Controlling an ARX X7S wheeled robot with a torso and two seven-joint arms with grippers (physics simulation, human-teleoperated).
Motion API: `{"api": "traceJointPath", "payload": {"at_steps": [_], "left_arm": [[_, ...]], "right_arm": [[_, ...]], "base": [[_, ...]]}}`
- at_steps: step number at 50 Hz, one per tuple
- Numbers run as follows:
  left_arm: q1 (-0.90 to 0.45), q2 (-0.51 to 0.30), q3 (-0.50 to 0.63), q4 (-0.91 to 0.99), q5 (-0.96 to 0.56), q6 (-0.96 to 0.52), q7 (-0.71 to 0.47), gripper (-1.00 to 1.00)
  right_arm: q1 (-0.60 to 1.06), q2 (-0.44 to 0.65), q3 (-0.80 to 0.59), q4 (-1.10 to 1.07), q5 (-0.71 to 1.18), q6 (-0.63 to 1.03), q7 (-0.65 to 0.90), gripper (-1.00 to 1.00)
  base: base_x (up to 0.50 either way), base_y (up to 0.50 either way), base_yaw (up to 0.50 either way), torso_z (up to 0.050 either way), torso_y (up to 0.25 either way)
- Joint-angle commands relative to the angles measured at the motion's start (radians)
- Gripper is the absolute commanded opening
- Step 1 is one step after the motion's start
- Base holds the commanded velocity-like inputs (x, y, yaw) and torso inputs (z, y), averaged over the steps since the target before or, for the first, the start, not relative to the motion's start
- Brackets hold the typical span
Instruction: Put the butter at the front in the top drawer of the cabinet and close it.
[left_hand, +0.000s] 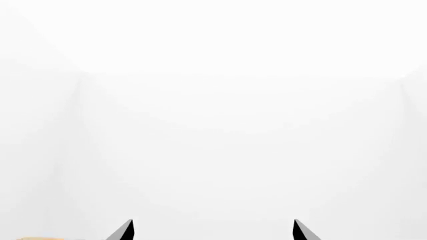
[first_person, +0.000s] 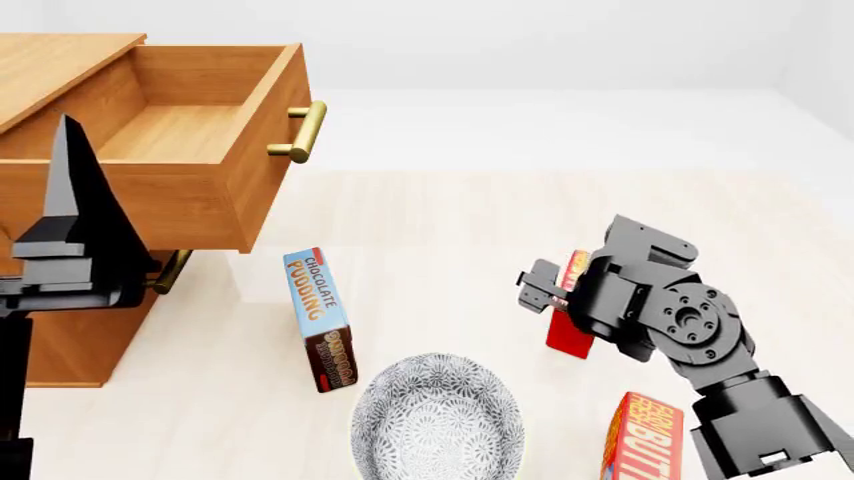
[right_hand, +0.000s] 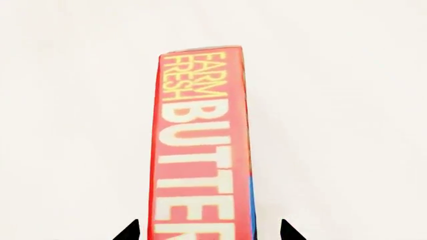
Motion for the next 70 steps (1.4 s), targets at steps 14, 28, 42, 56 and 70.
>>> {"api": "traceJointPath", "payload": {"at_steps": [14,28,42,56,70], "left_arm": [[0.002,0.006,0.011,-0.014,0.001,0.009,0.006,1.0],[-0.001,0.008,0.015,-0.021,0.0,0.011,0.006,1.0],[-0.003,0.011,0.017,-0.028,-0.002,0.017,0.009,1.0],[0.011,0.0,0.002,-0.016,-0.013,0.017,0.002,1.0],[0.026,-0.018,-0.006,0.014,-0.031,0.015,0.004,1.0]], "right_arm": [[-0.013,-0.011,-0.01,0.039,-0.009,-0.013,-0.04,1.0],[-0.005,-0.027,-0.024,0.079,-0.023,-0.019,-0.096,-1.0],[0.0,-0.022,-0.041,0.065,-0.043,-0.021,-0.101,-1.0],[0.007,0.034,-0.06,-0.134,-0.058,0.012,0.02,-1.0],[0.249,0.164,-0.102,-0.479,0.089,0.334,0.21,-1.0]], "base": [[0.0,0.0,0.0,0.0,0.0],[0.0,0.0,0.0,0.0,0.0],[0.0,0.0,0.0,0.0,0.0],[0.0,0.0,0.0,0.0,0.0],[0.0,0.0,0.0,0.0,0.001]]}}
